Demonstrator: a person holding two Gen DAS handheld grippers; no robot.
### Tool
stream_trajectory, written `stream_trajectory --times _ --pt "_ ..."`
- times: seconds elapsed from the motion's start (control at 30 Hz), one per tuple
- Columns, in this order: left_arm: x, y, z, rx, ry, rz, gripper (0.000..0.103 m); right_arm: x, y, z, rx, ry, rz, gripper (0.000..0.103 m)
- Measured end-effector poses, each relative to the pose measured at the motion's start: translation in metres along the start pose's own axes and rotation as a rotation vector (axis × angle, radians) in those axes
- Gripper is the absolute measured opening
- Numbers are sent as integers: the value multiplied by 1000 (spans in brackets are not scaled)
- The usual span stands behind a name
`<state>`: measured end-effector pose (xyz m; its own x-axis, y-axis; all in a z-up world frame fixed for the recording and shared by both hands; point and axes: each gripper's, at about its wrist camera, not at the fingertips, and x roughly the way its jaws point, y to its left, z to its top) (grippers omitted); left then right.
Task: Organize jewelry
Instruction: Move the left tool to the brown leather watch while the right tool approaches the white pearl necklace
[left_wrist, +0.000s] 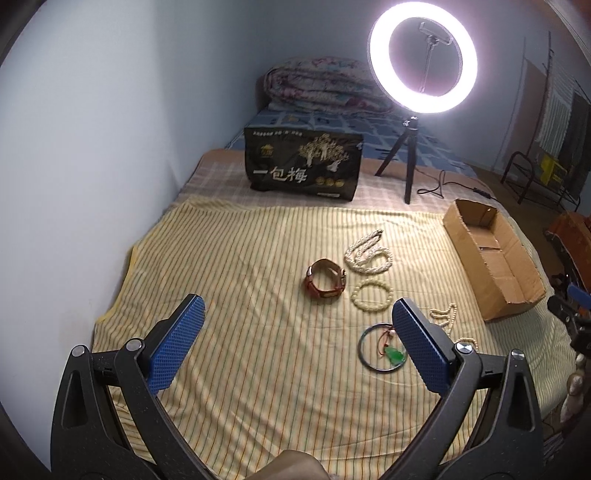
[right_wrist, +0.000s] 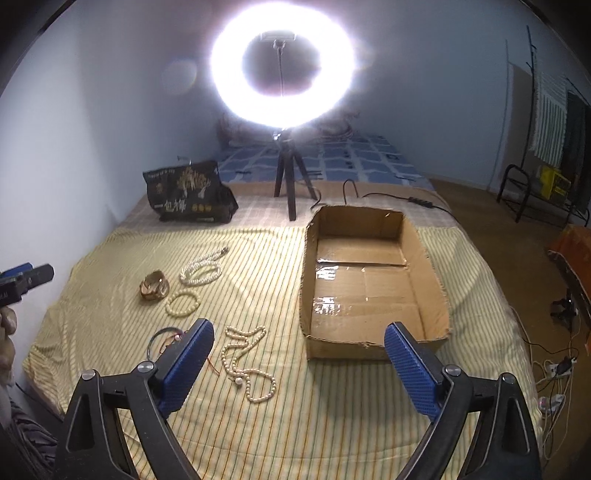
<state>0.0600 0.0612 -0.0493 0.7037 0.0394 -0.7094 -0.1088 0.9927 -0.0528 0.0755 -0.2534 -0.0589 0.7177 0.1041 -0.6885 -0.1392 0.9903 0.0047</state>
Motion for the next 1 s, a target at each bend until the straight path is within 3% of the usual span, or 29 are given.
stream_trajectory --times 0.17,0.3,0.4,0.6,0.83,1.0 --pt "15 6 7 -23 46 -25 99 11 21 1 -96 7 -18 100" --pt "29 7 16 -24 77 -57 90 17 31 12 -147 14 7 100" --pt "40 13 23 -60 104 -75 85 24 34 26 -173 11 41 97" --pt "60 20 31 -91 154 -66 85 42 37 50 -199 6 70 92" --pt "87 24 36 -124 226 -55 85 91 42 75 -190 141 132 79" --pt "112 22 36 -131 294 -82 81 137 67 83 -275 255 185 71"
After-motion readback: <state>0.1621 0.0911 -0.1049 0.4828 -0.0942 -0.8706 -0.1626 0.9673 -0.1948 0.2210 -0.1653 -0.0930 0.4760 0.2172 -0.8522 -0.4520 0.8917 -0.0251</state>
